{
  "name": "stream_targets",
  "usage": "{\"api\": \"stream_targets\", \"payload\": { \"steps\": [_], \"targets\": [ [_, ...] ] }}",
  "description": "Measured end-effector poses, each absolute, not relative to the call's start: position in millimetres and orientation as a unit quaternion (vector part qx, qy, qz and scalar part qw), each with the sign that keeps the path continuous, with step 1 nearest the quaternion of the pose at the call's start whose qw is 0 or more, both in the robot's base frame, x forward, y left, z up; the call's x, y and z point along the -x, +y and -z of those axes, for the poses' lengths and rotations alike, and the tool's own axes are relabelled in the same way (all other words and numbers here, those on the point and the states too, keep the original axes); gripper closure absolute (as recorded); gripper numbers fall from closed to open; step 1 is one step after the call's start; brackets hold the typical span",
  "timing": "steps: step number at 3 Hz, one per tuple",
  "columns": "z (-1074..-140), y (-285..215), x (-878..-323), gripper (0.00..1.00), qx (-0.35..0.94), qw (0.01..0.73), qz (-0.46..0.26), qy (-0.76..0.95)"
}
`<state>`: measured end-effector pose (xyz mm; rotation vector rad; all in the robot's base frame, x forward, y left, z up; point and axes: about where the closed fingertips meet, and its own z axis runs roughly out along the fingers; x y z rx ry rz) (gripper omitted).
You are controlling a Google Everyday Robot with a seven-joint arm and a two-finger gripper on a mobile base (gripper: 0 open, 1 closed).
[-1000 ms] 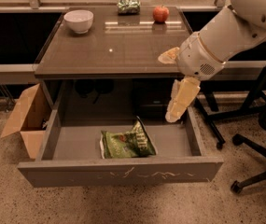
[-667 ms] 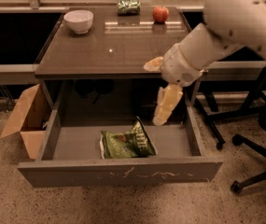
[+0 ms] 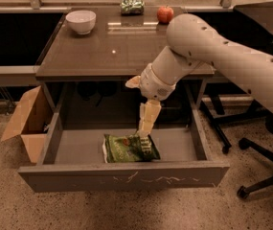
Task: Pick green jalapeno chip bag from top drawer and place on counter
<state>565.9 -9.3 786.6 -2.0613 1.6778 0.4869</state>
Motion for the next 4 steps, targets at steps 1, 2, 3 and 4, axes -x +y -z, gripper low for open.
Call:
{"api": "stream_targets", "payload": {
  "steps": [1, 2, 3, 4],
  "targets": [
    [-741, 6, -570, 0.0, 0.753, 0.186, -0.185, 0.603],
    [-701, 13, -574, 0.0, 0.757, 0.161, -0.192, 0.604],
    [-674, 14, -578, 0.15, 0.759, 0.143, -0.196, 0.604],
    [-648, 19, -578, 0.46, 0.765, 0.126, -0.205, 0.597]
  ]
}}
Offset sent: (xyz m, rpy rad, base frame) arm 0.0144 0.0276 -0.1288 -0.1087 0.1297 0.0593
